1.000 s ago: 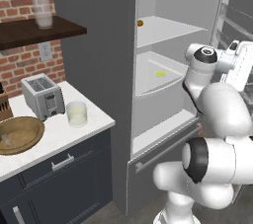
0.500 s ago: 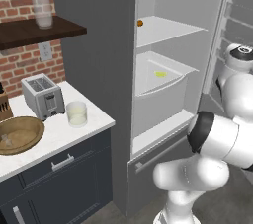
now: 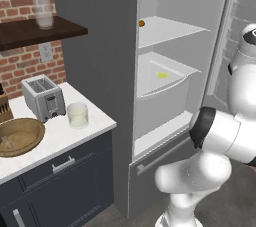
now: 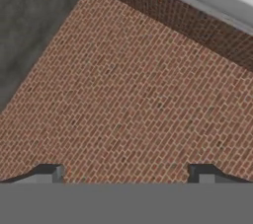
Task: Grab a lemon wedge from the fridge and one ice cube from the ice bowl, and put them in the glass of lemonade.
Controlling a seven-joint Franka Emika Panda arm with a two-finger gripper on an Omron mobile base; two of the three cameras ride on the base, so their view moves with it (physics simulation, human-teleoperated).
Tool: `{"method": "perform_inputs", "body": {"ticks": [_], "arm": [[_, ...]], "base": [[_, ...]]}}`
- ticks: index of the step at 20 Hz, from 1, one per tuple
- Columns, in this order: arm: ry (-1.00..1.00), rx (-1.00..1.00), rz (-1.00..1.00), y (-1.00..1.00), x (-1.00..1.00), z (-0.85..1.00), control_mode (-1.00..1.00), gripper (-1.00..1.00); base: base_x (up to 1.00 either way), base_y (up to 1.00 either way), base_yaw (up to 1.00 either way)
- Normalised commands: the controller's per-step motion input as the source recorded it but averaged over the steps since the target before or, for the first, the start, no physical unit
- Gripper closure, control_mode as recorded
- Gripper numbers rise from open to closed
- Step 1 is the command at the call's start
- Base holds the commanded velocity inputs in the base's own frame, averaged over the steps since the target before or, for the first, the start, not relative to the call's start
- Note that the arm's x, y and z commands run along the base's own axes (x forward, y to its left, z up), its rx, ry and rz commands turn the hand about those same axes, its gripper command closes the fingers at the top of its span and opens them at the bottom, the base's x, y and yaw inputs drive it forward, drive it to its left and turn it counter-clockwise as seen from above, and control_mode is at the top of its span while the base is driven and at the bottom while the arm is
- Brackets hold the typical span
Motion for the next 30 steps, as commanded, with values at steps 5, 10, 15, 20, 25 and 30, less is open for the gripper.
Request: {"method": "perform_inputs", "body": {"ticks": [5,10,15,20,25,30], "arm": [[-0.24,0.0,0.0,0.61,-0.43,0.51,-1.0,-1.0],[-0.43,0.1,0.04,0.62,-0.35,0.0,-1.0,-1.0],[-0.43,0.2,0.07,0.67,-0.03,0.0,-1.0,-1.0],[-0.43,0.24,0.13,0.82,0.0,-0.16,-1.0,-1.0],[-0.49,0.16,0.14,0.96,0.0,-0.8,-1.0,-1.0],[-0.59,0.11,0.11,1.0,0.0,-1.0,-1.0,-1.0]], "base": [[0.0,0.0,0.0],[0.0,0.0,0.0],[0.0,0.0,0.0],[0.0,0.0,0.0],[0.0,0.0,0.0],[0.0,0.0,0.0]]}}
